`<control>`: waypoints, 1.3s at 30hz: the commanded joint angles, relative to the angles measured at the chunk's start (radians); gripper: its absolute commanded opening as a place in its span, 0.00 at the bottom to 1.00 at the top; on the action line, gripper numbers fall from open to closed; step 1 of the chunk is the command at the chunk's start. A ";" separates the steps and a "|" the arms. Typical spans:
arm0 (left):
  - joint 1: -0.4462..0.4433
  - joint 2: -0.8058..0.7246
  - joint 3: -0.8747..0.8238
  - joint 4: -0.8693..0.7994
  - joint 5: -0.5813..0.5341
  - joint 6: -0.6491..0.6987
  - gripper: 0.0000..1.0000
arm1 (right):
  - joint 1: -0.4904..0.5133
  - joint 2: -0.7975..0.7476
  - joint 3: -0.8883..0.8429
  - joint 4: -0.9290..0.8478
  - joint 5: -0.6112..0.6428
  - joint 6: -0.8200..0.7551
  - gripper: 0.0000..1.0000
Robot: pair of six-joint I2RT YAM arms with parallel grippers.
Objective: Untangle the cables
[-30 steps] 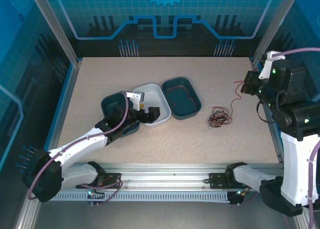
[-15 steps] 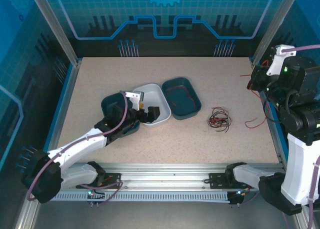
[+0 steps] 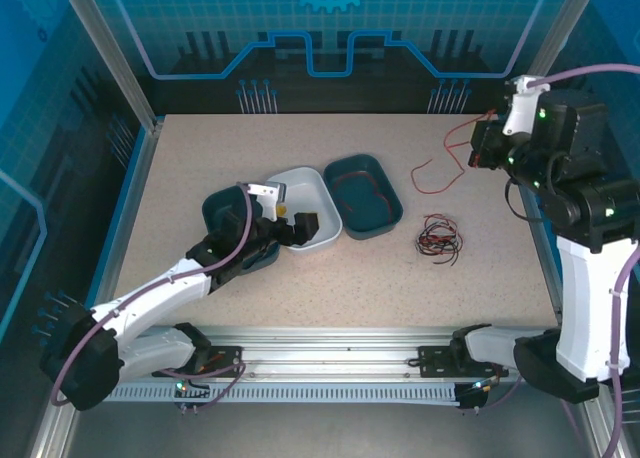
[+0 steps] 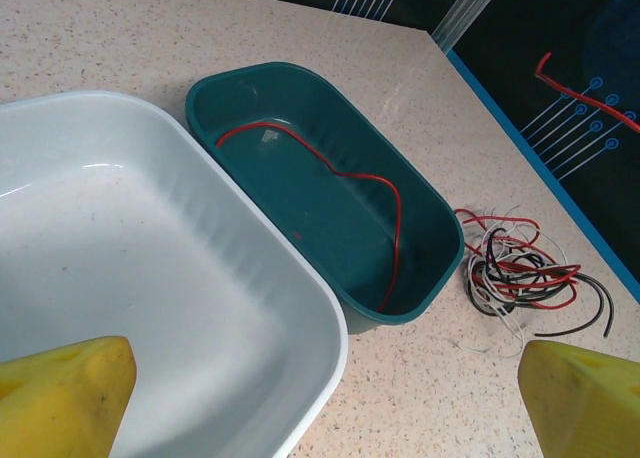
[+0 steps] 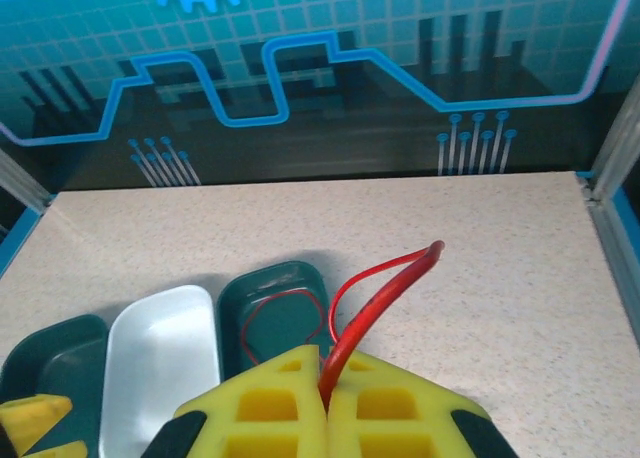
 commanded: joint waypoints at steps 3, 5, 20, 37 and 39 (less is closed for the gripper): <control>0.007 -0.030 -0.007 0.021 -0.015 -0.018 0.99 | 0.044 0.054 0.011 0.074 -0.063 0.008 0.00; 0.006 -0.035 -0.006 0.022 -0.014 -0.019 0.99 | 0.061 0.092 0.027 0.086 -0.082 0.009 0.00; 0.005 -0.128 -0.040 -0.011 -0.050 -0.010 0.99 | 0.167 0.383 0.315 0.082 -0.113 -0.019 0.00; 0.006 -0.245 -0.095 -0.050 -0.082 -0.036 0.99 | 0.180 0.589 0.377 0.180 -0.170 -0.014 0.00; 0.005 -0.246 -0.097 -0.051 -0.083 -0.037 0.99 | 0.181 0.607 0.382 0.178 -0.177 -0.014 0.00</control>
